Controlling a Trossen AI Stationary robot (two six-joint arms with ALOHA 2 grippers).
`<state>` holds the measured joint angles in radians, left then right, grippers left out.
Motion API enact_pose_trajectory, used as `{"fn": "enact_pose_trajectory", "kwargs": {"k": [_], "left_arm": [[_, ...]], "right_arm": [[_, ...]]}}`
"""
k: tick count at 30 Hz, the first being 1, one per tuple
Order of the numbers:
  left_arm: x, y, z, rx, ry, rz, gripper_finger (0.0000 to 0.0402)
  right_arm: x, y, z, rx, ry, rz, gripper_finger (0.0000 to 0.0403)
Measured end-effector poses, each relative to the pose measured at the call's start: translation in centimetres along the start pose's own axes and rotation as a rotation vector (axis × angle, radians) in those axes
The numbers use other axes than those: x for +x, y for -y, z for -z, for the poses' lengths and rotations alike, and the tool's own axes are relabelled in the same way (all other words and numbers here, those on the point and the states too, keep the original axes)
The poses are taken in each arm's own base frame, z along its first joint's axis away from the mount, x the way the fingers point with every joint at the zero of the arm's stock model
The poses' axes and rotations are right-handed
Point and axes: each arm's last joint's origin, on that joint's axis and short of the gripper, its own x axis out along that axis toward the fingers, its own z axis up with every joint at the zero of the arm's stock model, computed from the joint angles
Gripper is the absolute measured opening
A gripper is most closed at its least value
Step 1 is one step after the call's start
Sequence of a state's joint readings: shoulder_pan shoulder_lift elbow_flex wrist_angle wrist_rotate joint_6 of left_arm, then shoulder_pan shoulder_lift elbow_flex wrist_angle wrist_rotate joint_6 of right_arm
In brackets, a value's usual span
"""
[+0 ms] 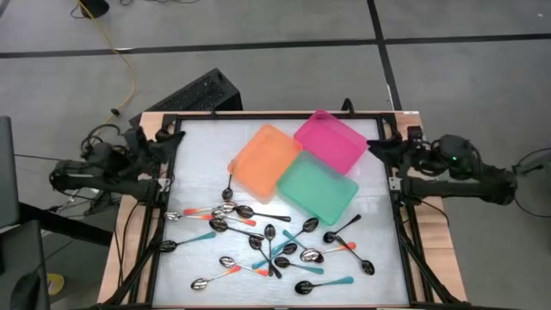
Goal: Sort silverware by color (type)
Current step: Put the black spoon into the pink bin
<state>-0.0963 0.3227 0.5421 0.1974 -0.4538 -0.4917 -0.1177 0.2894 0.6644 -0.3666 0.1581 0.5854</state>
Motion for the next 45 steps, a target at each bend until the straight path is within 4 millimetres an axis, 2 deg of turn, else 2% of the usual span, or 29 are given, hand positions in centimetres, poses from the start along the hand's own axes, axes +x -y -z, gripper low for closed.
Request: {"fn": "enact_pose_trajectory", "kwargs": {"k": [4,8,12,16,23,32,38,45], "left_arm": [[2.4,1.2,0.1,0.053,-0.135,-0.08,0.014],[4.2,2.4,0.0,0.066,-0.207,-0.111,0.014],[5.2,3.2,-0.5,0.093,-0.279,-0.111,0.014],[5.5,3.6,-0.9,0.112,-0.322,-0.124,0.014],[5.5,3.7,-1.0,0.117,-0.331,-0.129,0.014],[5.4,3.5,-0.8,0.139,-0.344,-0.169,0.014],[5.3,3.4,-0.7,0.159,-0.356,-0.173,0.014],[5.3,3.3,-0.7,0.168,-0.352,-0.192,0.014]], "right_arm": [[1.3,-0.8,-0.7,0.018,-0.251,0.153,0.0198],[2.8,-1.3,-0.5,0.06,-0.526,0.248,0.0198],[4.3,-1.5,0.5,0.095,-0.758,0.259,0.0198],[5.9,-2.0,2.4,0.101,-0.927,0.278,0.0198],[7.2,-5.1,7.0,0.054,-1.156,0.297,0.0198],[5.7,-9.3,14.1,-0.014,-1.245,0.483,0.0198],[4.9,-10.9,18.9,-0.077,-1.3,0.537,0.0198],[5.5,-11.8,23.3,-0.099,-1.36,0.497,0.0198]]}}
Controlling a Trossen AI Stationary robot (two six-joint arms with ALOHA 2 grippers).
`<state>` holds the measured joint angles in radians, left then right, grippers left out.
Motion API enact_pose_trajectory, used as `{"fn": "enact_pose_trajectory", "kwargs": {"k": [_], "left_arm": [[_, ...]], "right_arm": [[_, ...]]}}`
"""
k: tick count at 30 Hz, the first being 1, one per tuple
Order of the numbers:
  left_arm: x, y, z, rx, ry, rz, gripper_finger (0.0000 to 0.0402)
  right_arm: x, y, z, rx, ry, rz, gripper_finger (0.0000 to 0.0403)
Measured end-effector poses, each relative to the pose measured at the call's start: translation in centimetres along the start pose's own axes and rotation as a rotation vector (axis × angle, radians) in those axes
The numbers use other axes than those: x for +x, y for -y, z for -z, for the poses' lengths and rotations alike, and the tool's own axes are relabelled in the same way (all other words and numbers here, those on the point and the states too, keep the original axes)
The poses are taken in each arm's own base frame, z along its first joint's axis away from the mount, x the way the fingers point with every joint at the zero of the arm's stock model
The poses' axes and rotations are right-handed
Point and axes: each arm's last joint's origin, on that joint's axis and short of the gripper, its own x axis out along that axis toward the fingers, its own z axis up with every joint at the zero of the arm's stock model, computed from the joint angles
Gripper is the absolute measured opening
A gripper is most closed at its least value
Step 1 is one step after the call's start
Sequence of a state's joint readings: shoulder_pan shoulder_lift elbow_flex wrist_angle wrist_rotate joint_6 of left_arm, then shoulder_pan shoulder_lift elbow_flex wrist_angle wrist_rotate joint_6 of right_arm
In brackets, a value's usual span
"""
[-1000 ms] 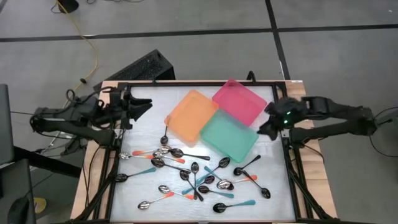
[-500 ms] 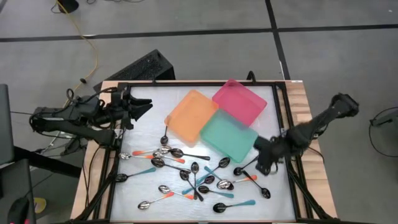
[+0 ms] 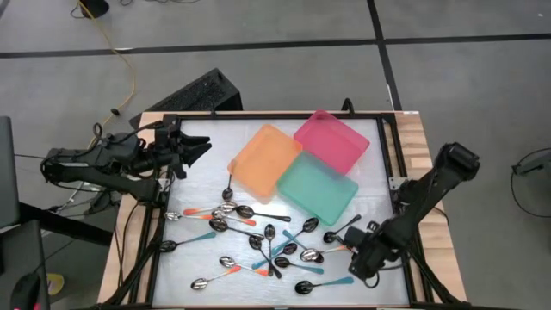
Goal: Sort silverware by color (type)
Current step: Put the black spoon into the pink bin
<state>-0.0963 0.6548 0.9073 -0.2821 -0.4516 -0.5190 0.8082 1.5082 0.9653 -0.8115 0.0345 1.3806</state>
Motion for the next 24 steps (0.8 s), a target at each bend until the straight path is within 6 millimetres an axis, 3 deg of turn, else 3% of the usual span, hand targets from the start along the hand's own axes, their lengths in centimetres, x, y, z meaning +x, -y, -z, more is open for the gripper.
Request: {"fn": "enact_pose_trajectory", "kwargs": {"k": [12,24], "left_arm": [[0.0,0.0,0.0,0.0,0.001,-0.003,0.014],[0.0,0.0,0.0,-0.005,0.002,-0.005,0.014]], "right_arm": [[3.4,-0.3,-0.5,-0.065,-0.036,0.115,0.0198],[5.5,1.9,-0.5,-0.04,-0.053,0.099,0.0198]]}}
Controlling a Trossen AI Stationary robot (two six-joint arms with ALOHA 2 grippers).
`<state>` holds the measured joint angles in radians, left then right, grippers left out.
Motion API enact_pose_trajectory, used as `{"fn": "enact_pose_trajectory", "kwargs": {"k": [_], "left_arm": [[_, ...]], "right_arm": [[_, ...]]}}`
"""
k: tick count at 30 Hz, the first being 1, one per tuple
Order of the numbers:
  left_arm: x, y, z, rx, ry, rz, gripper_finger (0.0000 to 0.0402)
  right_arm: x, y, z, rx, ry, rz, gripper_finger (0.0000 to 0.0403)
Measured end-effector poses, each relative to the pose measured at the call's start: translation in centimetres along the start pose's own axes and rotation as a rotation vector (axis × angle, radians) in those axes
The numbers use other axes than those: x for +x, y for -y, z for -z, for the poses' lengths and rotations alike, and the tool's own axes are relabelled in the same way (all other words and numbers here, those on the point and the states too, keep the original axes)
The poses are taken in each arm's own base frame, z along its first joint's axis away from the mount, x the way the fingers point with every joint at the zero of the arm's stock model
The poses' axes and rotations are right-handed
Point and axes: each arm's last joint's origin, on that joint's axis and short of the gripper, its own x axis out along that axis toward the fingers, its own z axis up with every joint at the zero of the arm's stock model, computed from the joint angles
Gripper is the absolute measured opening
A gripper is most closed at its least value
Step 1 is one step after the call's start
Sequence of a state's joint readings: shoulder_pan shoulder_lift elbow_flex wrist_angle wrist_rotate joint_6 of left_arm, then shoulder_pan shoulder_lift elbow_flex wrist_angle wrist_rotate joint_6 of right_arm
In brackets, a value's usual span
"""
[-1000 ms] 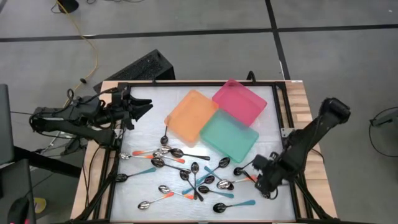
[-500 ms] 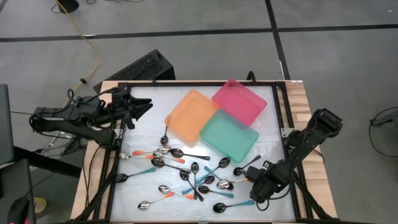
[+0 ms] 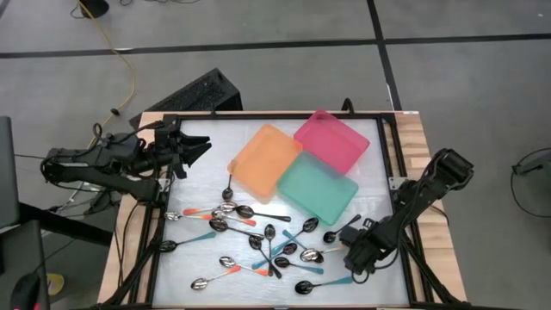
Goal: Sort silverware by color (type)
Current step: Put the black spoon into the pink bin
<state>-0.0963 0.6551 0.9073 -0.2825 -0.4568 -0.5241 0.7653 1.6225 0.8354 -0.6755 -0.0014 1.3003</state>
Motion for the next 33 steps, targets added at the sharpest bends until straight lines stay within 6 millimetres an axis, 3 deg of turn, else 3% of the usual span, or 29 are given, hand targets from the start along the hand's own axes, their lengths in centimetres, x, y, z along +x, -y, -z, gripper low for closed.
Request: {"fn": "enact_pose_trajectory", "kwargs": {"k": [5,15,24,33], "left_arm": [[0.0,0.0,0.1,0.002,-0.006,-0.005,0.014],[0.0,-0.2,0.2,0.01,-0.01,-0.036,0.014],[0.0,-0.4,0.6,0.012,-0.044,-0.056,0.014],[0.0,-0.4,0.6,0.012,-0.044,-0.056,0.014]], "right_arm": [[0.3,0.1,0.1,0.004,0.003,-0.014,0.0183],[0.3,0.3,0.1,0.007,-0.005,0.005,0.0079],[-0.1,-0.3,0.0,-0.016,-0.02,-0.005,0.0011],[-0.9,-1.4,-0.2,-0.03,-0.029,-0.053,0.0009]]}}
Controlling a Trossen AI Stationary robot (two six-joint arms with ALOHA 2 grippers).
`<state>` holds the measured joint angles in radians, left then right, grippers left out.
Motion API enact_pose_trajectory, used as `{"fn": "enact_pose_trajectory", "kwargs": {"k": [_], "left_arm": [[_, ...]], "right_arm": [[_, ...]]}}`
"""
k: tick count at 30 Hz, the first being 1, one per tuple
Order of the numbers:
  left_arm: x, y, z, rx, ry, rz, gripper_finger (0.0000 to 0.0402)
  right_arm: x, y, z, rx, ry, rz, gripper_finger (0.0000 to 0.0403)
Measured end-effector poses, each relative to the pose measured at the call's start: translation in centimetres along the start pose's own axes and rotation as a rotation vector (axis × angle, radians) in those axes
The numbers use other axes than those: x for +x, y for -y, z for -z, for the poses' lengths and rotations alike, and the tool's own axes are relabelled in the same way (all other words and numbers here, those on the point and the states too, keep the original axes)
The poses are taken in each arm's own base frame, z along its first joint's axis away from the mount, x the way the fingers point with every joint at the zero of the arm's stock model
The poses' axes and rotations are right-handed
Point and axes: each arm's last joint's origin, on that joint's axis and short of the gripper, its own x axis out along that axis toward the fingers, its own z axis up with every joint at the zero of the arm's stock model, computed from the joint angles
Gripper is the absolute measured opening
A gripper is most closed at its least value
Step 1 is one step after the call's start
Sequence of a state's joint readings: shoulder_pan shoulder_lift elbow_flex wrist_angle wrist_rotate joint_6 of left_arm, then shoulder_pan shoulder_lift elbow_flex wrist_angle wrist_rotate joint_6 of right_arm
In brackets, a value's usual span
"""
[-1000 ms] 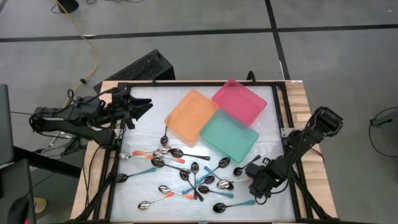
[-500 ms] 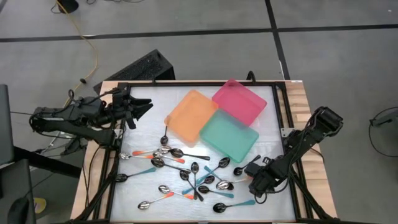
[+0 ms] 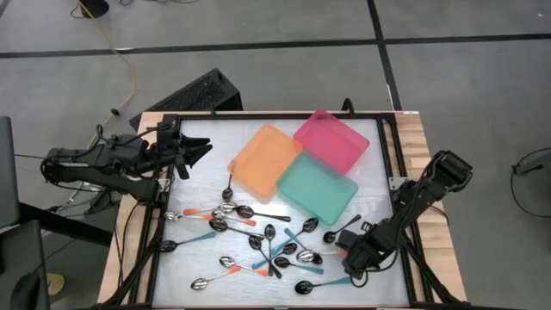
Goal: Sort silverware by color (type)
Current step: Put the black spoon into the pink bin
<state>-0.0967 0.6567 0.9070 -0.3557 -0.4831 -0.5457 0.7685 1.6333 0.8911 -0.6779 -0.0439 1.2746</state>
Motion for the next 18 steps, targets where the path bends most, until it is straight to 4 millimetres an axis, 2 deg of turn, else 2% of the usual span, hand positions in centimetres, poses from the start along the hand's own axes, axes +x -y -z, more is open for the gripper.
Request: {"fn": "enact_pose_trajectory", "kwargs": {"k": [13,18], "left_arm": [[0.0,0.0,0.0,0.003,0.0,0.0,0.014],[0.0,0.0,0.1,0.007,-0.007,-0.004,0.014]], "right_arm": [[-0.7,-0.7,-0.1,-0.004,-0.011,-0.019,0.0009],[-2.1,-0.8,0.2,-0.015,0.003,-0.067,0.0009]]}}
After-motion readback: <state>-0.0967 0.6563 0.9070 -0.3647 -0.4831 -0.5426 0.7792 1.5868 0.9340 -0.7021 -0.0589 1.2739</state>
